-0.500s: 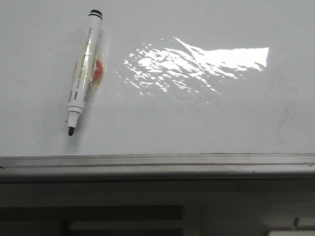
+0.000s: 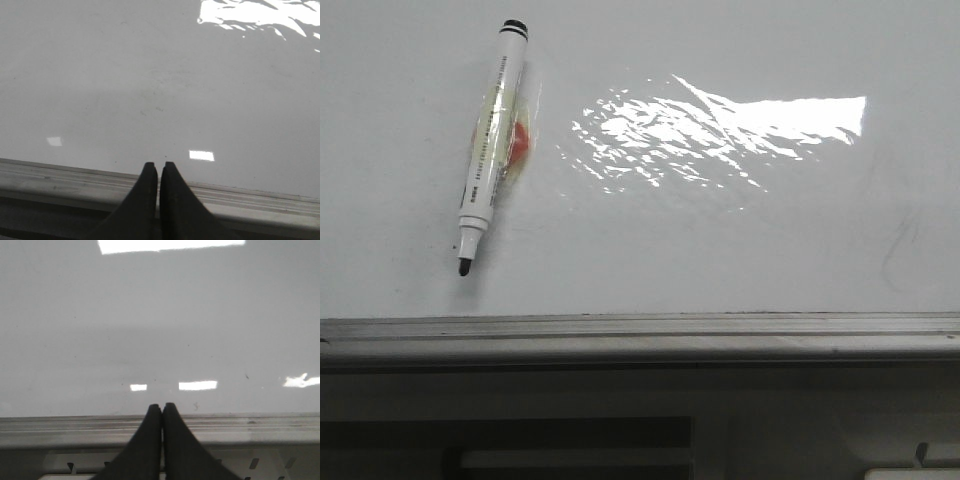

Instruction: Write number 9 on whiteboard

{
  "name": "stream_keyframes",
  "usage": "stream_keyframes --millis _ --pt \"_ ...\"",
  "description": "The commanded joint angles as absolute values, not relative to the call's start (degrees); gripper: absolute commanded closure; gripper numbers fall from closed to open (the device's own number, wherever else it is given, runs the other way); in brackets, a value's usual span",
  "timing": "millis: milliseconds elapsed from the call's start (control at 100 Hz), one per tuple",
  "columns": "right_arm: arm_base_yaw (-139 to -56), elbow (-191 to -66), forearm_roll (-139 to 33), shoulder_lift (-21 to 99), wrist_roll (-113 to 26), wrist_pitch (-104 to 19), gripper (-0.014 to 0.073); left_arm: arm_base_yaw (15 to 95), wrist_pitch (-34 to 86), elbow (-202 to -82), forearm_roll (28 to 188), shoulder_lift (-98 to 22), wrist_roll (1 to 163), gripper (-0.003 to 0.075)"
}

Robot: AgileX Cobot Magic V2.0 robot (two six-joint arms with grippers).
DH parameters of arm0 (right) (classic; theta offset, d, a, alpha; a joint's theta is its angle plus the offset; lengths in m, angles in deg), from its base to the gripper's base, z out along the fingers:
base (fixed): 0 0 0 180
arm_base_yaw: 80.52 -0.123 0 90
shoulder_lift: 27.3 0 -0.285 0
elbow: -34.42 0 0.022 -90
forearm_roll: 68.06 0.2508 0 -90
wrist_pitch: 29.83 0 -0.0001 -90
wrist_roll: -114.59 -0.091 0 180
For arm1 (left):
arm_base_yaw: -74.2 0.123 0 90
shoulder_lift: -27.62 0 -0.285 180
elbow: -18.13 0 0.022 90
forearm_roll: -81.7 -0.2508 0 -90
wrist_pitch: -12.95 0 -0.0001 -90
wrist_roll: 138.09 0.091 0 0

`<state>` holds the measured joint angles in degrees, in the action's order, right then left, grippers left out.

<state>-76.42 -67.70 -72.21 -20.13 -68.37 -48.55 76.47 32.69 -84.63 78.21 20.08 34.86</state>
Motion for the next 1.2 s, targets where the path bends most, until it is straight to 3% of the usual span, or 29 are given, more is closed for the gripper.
stream_keyframes --millis 0,900,1190 --pt "-76.16 -66.12 -72.09 -21.05 -68.06 -48.0 0.0655 76.46 30.29 -83.53 78.44 21.67 34.64 0.0741" --pt "-76.16 -66.12 -73.32 -21.05 -68.06 -44.43 0.0655 76.46 29.17 -83.53 72.66 21.67 34.64 0.0741" --pt "-76.16 -66.12 -70.66 -21.05 -68.99 -37.86 0.0655 76.46 19.43 -83.53 85.44 21.67 34.64 0.0741"
